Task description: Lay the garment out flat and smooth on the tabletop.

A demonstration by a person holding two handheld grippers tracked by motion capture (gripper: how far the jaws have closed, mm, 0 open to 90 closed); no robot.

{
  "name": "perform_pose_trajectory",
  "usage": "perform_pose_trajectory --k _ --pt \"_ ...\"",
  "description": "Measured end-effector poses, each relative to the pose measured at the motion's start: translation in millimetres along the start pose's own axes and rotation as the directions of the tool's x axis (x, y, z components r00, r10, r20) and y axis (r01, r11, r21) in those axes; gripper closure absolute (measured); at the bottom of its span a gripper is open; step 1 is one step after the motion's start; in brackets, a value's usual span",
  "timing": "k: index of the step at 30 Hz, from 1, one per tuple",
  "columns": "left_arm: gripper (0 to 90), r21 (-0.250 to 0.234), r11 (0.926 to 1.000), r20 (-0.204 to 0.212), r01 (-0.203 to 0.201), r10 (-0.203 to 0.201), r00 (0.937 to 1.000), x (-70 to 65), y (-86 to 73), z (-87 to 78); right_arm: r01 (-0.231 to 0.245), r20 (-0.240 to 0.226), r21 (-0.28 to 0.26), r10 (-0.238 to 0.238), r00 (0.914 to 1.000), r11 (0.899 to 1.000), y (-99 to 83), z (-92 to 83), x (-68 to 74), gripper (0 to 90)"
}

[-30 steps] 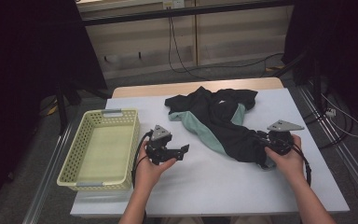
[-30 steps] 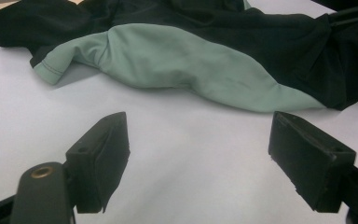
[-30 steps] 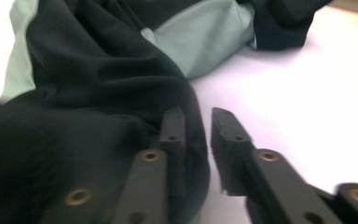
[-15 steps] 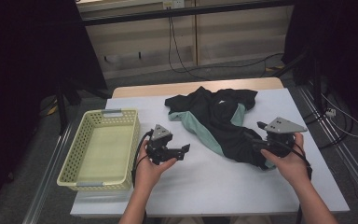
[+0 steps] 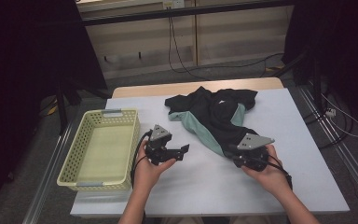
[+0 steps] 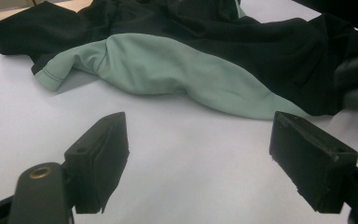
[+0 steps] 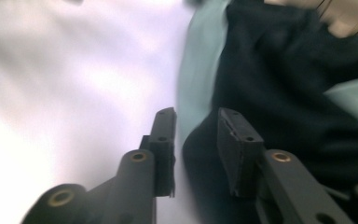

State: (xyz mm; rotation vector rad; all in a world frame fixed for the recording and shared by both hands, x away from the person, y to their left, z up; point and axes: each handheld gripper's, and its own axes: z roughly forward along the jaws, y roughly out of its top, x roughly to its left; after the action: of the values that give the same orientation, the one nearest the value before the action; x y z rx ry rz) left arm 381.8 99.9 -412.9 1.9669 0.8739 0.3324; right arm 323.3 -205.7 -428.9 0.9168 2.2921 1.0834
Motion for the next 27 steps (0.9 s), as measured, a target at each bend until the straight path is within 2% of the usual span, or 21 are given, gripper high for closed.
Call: perform_pose_trajectory --k 1,4,5,10,13,15,17,20,23,24,27 --pt "19.8 -0.004 0.9999 0.003 0.011 -0.011 0.9999 -0.6 0.0 0.0 -0.004 -0.006 0.021 0.005 1.0 1.0 -5.4 4.0 0.1 69.0" --pt "19.8 -0.002 1.0 0.003 0.0 0.0 1.0 -0.1 0.6 -1.8 0.006 -0.015 0.085 -0.005 0.9999 0.996 -19.4 13.5 -1.4 68.0" --pt "19.8 -0.003 1.0 0.006 0.005 -0.005 1.0 -0.6 0.3 -2.0 0.006 -0.02 0.091 -0.005 0.9998 0.996 -22.2 15.0 -3.0 67.3" --pt "19.8 0.012 0.9999 0.003 0.0 0.0 1.0 -1.2 -2.1 -0.4 -0.033 -0.032 0.095 0.036 0.9989 0.995 -26.4 18.2 -11.2 65.9" --pt "19.5 0.008 1.0 0.004 0.004 -0.004 1.0 -1.6 -2.2 -0.4 -0.042 -0.025 0.09 0.044 0.9987 0.995 -27.1 19.0 -12.8 66.4" --pt "19.5 0.006 1.0 0.002 0.002 -0.002 1.0 -1.9 -1.8 -0.8 -0.047 -0.031 0.09 0.05 0.9983 0.995 -27.3 19.5 -13.4 69.6" --pt "19.6 0.004 1.0 0.001 0.001 -0.001 1.0 -1.9 -1.7 -0.9 -0.064 -0.04 0.088 0.068 0.9969 0.994 -27.3 20.3 -15.0 76.7" --pt "19.5 0.003 1.0 -0.006 0.007 -0.007 1.0 -1.5 -2.2 -1.2 -0.095 -0.017 0.084 0.097 0.9952 0.992 -26.7 21.9 -18.0 87.2" --pt "19.5 0.0 0.9999 -0.005 0.013 -0.013 0.9999 -0.4 -1.9 -2.6 -0.115 -0.007 0.094 0.116 0.9932 0.989 -24.8 22.5 -18.1 88.4" --pt "19.5 0.001 1.0 -0.008 0.009 -0.009 0.9999 0.3 -1.7 -3.0 -0.106 -0.007 0.096 0.107 0.9942 0.99 -24.1 22.4 -17.5 88.4" --pt "19.4 0.003 0.9999 -0.007 0.012 -0.012 0.9999 0.6 -1.8 -2.9 -0.088 -0.043 0.098 0.093 0.9948 0.991 -17.3 16.4 -11.6 88.9"
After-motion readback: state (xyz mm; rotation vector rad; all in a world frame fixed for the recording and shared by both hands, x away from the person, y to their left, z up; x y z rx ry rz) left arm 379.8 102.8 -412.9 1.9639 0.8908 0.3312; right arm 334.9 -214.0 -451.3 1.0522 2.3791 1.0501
